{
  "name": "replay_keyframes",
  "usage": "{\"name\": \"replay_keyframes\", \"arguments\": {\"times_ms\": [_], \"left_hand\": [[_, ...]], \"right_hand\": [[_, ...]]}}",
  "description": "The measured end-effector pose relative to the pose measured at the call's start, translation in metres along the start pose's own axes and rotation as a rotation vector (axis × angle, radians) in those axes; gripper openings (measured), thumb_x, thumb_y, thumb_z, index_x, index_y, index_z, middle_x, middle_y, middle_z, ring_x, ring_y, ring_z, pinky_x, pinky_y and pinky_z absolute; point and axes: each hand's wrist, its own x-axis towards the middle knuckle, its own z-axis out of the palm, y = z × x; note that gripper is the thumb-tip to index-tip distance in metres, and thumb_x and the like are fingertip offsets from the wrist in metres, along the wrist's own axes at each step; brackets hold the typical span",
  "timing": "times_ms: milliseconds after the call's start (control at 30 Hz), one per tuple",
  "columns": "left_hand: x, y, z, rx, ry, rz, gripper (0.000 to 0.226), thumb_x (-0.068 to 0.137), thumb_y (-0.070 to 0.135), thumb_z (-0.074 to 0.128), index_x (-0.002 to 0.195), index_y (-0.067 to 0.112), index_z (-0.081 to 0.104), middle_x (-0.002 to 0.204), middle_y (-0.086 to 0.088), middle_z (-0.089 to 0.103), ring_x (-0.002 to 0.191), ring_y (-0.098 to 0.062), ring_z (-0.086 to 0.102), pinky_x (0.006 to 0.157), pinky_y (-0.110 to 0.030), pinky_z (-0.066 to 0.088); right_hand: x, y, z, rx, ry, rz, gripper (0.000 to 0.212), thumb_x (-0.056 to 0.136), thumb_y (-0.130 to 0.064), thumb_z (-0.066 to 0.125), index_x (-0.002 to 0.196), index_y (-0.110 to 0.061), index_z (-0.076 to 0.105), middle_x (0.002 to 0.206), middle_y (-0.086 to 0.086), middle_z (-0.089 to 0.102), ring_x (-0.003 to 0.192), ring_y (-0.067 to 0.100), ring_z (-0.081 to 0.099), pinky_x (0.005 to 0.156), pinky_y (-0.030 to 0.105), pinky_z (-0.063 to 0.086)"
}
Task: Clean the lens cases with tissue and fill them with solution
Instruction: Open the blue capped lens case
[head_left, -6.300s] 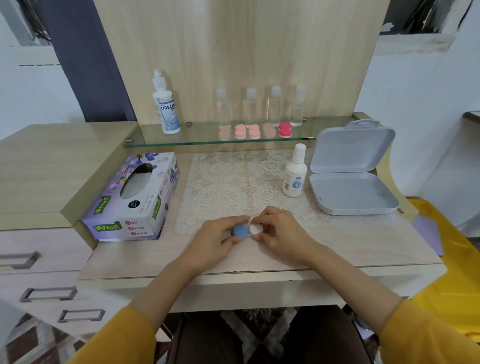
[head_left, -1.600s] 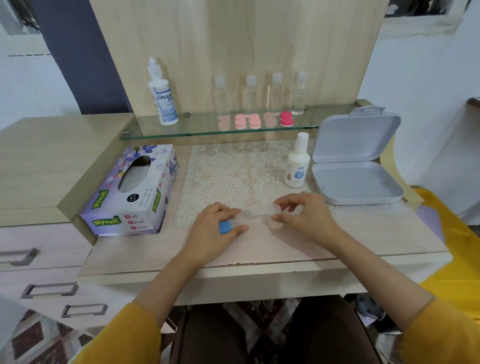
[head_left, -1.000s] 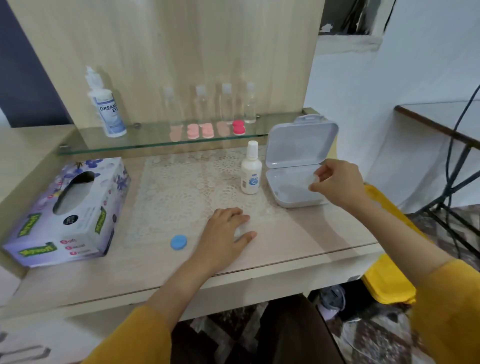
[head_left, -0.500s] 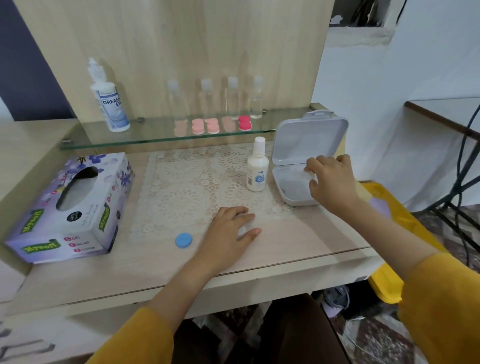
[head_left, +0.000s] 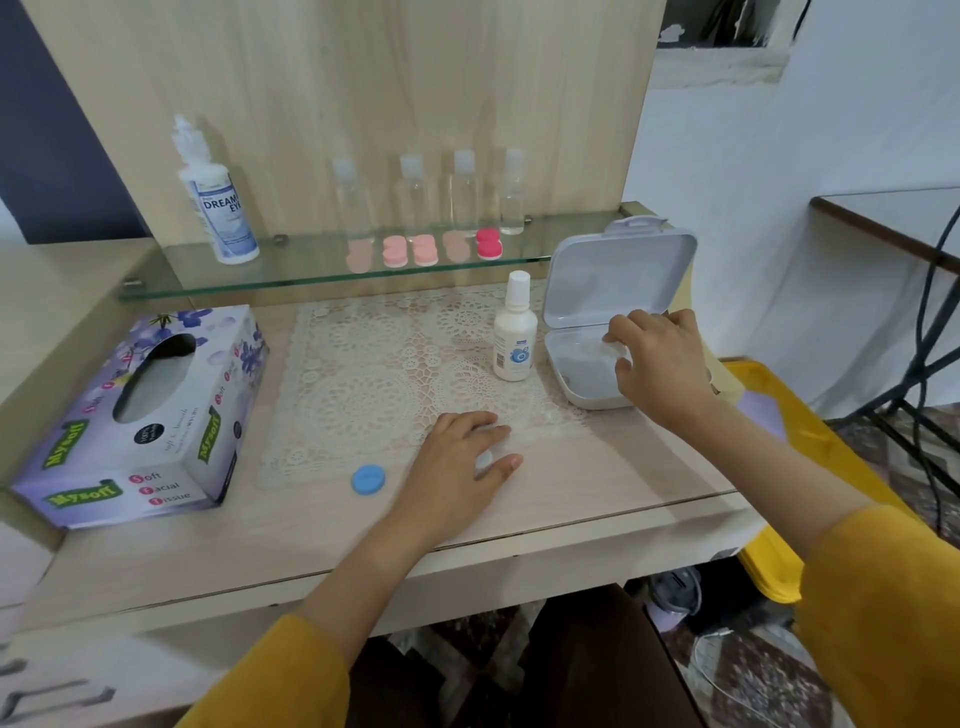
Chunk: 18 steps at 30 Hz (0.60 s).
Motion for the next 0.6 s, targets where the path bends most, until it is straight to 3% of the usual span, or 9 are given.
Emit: {"name": "replay_keyframes", "arguments": {"times_ms": [167, 267, 333, 433, 600], "left_hand": [[0.000, 0.001, -0.002, -0.050, -0.014, -0.045, 0.039, 0.089, 0.036, 0.054, 0.124, 0.019, 0.057, 0.133, 0.008, 0.048, 0.123, -0.008, 0.033, 0.098, -0.009, 0.016], [0.003, 0.002, -0.007, -0.099, -0.054, -0.081, 0.037, 0.090, 0.035, 0.054, 0.122, 0.018, 0.059, 0.132, 0.007, 0.050, 0.122, -0.008, 0.035, 0.094, -0.008, 0.017], [0.005, 0.004, -0.016, -0.121, -0.077, -0.096, 0.036, 0.090, 0.034, 0.054, 0.121, 0.017, 0.059, 0.130, 0.005, 0.052, 0.122, -0.010, 0.039, 0.096, -0.011, 0.020], [0.005, 0.003, -0.034, -0.178, -0.009, -0.140, 0.032, 0.089, 0.030, 0.056, 0.118, 0.017, 0.061, 0.125, 0.003, 0.056, 0.120, -0.011, 0.043, 0.102, -0.019, 0.026], [-0.009, -0.021, -0.066, -0.095, 0.101, -0.211, 0.028, 0.090, 0.026, 0.056, 0.115, 0.015, 0.064, 0.124, 0.000, 0.057, 0.120, -0.014, 0.045, 0.102, -0.020, 0.026]], "right_hand": [[-0.003, 0.000, -0.003, 0.041, -0.005, 0.043, 0.033, 0.046, 0.013, 0.072, 0.073, -0.003, 0.060, 0.062, 0.009, 0.062, 0.047, 0.029, 0.054, 0.067, 0.033, 0.029], [-0.004, -0.005, -0.010, 0.138, -0.041, 0.093, 0.023, 0.060, 0.001, 0.075, 0.079, -0.003, 0.062, 0.069, 0.007, 0.064, 0.057, 0.029, 0.057, 0.071, 0.033, 0.028], [-0.004, -0.012, -0.018, 0.266, -0.101, 0.176, 0.018, 0.070, -0.010, 0.073, 0.085, -0.005, 0.063, 0.077, 0.003, 0.064, 0.063, 0.019, 0.054, 0.073, 0.031, 0.031], [-0.002, -0.029, -0.028, 0.489, -0.156, 0.285, 0.019, 0.073, -0.021, 0.076, 0.085, -0.011, 0.065, 0.079, -0.004, 0.062, 0.058, 0.000, 0.044, 0.063, 0.020, 0.033], [-0.005, -0.074, -0.028, 0.714, -0.342, 0.329, 0.025, 0.072, -0.028, 0.077, 0.093, -0.014, 0.072, 0.083, -0.006, 0.065, 0.062, 0.009, 0.051, 0.063, 0.021, 0.038]]}}
